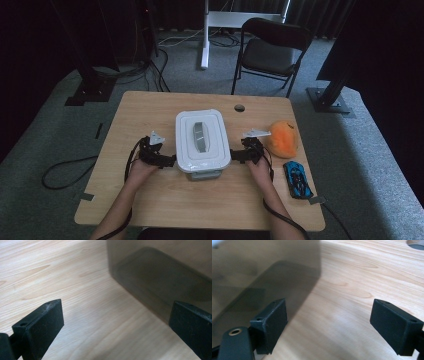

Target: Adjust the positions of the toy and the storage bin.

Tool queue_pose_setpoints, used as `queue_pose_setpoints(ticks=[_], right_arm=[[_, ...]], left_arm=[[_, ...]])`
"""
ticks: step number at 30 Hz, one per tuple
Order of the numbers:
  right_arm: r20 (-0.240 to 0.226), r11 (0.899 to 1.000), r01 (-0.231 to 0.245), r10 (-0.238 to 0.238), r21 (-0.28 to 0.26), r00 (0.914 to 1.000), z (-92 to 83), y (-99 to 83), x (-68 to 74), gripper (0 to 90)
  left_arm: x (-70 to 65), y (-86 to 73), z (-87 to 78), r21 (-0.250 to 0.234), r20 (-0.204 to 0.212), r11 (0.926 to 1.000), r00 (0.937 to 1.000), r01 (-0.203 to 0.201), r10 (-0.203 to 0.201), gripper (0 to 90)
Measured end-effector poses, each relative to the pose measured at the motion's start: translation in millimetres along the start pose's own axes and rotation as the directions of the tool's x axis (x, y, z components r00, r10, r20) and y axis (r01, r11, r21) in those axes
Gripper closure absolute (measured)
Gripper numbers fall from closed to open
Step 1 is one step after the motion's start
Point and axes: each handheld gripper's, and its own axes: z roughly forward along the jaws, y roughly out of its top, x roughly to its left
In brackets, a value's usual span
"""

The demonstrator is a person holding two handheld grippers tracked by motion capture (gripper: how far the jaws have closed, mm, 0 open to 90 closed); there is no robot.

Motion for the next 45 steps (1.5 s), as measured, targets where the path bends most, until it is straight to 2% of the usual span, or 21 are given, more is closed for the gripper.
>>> queue_pose_setpoints(ticks=[6, 13, 16, 19, 21, 23, 26, 36, 38, 42, 45], right_arm=[[0.019, 0.999, -0.033, 0.033, 0.001, 0.9993, 11.9, 8.6, -7.6, 13.8], [0.035, 0.999, -0.045, 0.046, -0.011, 0.9983, 22.8, 24.1, -7.6, 13.8], [0.030, 0.999, -0.051, 0.051, -0.017, 0.9982, 26.3, 28.4, -5.8, 13.7], [0.033, 0.999, -0.038, 0.039, -0.018, 0.9987, 27.9, 30.2, -3.1, 14.6], [0.006, 0.998, -0.051, 0.051, -0.024, 0.9987, 27.2, 29.5, -3.6, 14.6], [0.005, 0.999, -0.044, 0.045, -0.018, 0.9990, 25.8, 28.8, -2.7, 15.6], [-0.006, 0.999, -0.034, 0.034, -0.013, 0.9994, 23.2, 28.3, -2.0, 16.7], [-0.041, 0.999, -0.020, 0.019, -0.029, 0.9990, 12.4, 26.1, 3.2, 20.4], [-0.029, 1.000, 0.004, -0.004, -0.029, 0.9996, 9.6, 25.0, 6.1, 21.1], [-0.030, 1.000, 0.020, -0.021, -0.017, 0.9993, 5.4, 19.6, 8.9, 21.4], [-0.032, 0.999, 0.043, -0.043, -0.011, 0.9986, 2.1, 15.8, 11.3, 21.5]], left_arm=[[9.0, 2.8, 6.5, 0.006, -0.020, 0.9998, 0.9996, 0.018, -0.018, 0.3], [14.0, 13.2, 8.9, -0.011, -0.043, 0.9994, 0.9985, 0.032, -0.032, 0.3], [15.0, 17.1, 9.1, -0.019, -0.034, 0.9989, 0.9985, 0.043, -0.044, 0.3], [11.5, 19.4, 11.1, -0.009, -0.025, 0.9996, 0.9993, 0.028, -0.029, 0.3], [7.3, 21.0, 11.6, -0.011, -0.023, 0.9998, 0.9995, 0.019, -0.019, 0.3], [3.9, 22.2, 11.0, -0.010, -0.048, 0.9999, 0.9988, 0.010, -0.010, 0.3], [2.9, 22.1, 8.7, -0.012, -0.032, 0.9997, 0.9993, 0.019, -0.020, 0.4], [-10.0, 20.4, 0.3, -0.003, -0.047, 0.9996, 0.9984, -0.029, 0.029, 0.4], [-13.0, 19.4, -2.3, -0.002, -0.052, 0.9991, 0.9977, -0.043, 0.043, 0.4], [-16.8, 16.4, -6.1, -0.008, -0.045, 0.9990, 0.9980, -0.045, 0.044, 0.4], [-21.3, 14.0, -9.2, -0.013, -0.054, 0.9986, 0.9972, -0.052, 0.051, 0.4]])
